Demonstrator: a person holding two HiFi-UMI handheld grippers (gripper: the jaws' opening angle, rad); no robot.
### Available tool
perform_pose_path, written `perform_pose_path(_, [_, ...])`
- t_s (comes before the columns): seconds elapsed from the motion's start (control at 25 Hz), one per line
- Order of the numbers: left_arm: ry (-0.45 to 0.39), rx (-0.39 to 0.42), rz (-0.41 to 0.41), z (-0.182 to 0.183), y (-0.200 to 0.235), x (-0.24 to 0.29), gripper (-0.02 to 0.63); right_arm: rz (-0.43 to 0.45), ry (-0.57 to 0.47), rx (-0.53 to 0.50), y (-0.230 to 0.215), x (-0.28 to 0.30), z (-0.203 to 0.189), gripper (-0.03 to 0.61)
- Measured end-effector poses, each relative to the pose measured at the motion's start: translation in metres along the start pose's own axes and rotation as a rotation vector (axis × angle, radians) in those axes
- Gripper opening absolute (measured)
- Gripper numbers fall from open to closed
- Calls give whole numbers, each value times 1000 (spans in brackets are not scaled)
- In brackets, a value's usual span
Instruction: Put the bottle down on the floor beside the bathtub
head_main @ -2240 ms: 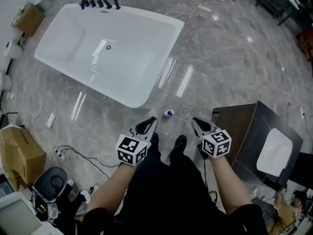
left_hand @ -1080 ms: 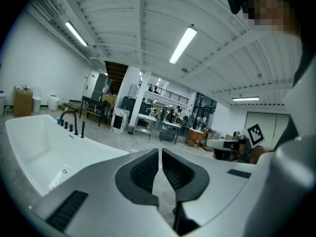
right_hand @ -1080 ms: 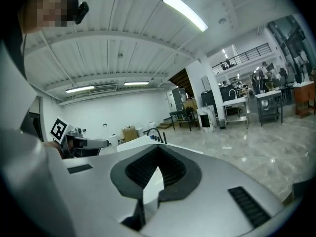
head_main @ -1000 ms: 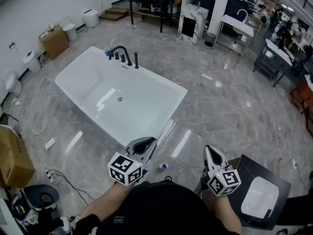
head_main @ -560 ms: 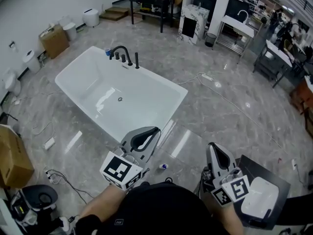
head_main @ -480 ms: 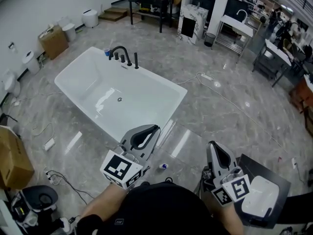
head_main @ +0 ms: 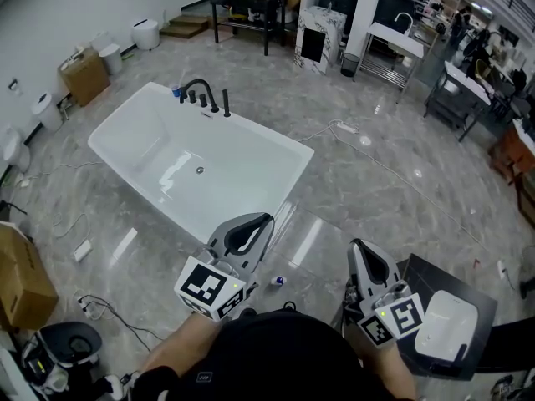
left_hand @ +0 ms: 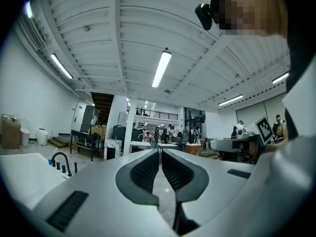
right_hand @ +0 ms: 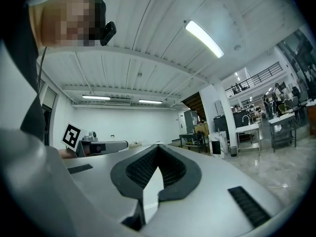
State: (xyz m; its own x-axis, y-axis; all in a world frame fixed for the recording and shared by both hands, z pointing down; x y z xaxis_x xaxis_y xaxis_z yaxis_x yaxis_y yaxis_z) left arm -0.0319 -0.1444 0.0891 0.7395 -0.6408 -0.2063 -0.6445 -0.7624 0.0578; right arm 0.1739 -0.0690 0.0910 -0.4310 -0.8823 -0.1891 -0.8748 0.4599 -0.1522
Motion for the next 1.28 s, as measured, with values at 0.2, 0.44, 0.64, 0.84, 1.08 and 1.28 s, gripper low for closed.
perform_pose_path(0.2, [13, -5, -6, -5, -9, 0, 31, -25, 4, 52, -7, -10, -3, 28])
perform_pose_path(0.44, [23, -15, -6, -11, -9, -5, 31, -17, -3, 55, -3, -10, -5, 28])
perform_pose_path(0.64, [24, -12, -11, -12, -12, -5, 31, -4, 12, 31, -1, -10, -8, 28])
perform_pose_path(0.84, [32, -15, -18, -16, -14, -3, 31, 8, 37, -10, 0, -10, -12, 28])
perform_pose_path(1.08, [42, -13, -22, -20, -17, 0, 31, 16, 39, -7, -1, -10, -13, 28])
perform_pose_path(1.28, [46, -20, -18, -20, -15, 0, 31, 19, 40, -2, -1, -7, -13, 28])
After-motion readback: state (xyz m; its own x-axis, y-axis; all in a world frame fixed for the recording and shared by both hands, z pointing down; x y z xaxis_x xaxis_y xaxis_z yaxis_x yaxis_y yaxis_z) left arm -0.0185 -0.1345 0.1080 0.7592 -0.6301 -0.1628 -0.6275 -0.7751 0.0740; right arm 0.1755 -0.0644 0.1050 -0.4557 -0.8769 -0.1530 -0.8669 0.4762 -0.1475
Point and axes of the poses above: the fingertips, and each gripper's own axes: x forward along the fingers, y to its left, z out of its top, the point moved 5 cm from there along -x, backward along the fingers, and after that the axes turned 11 degrees about -y, right-handed, at the moved point
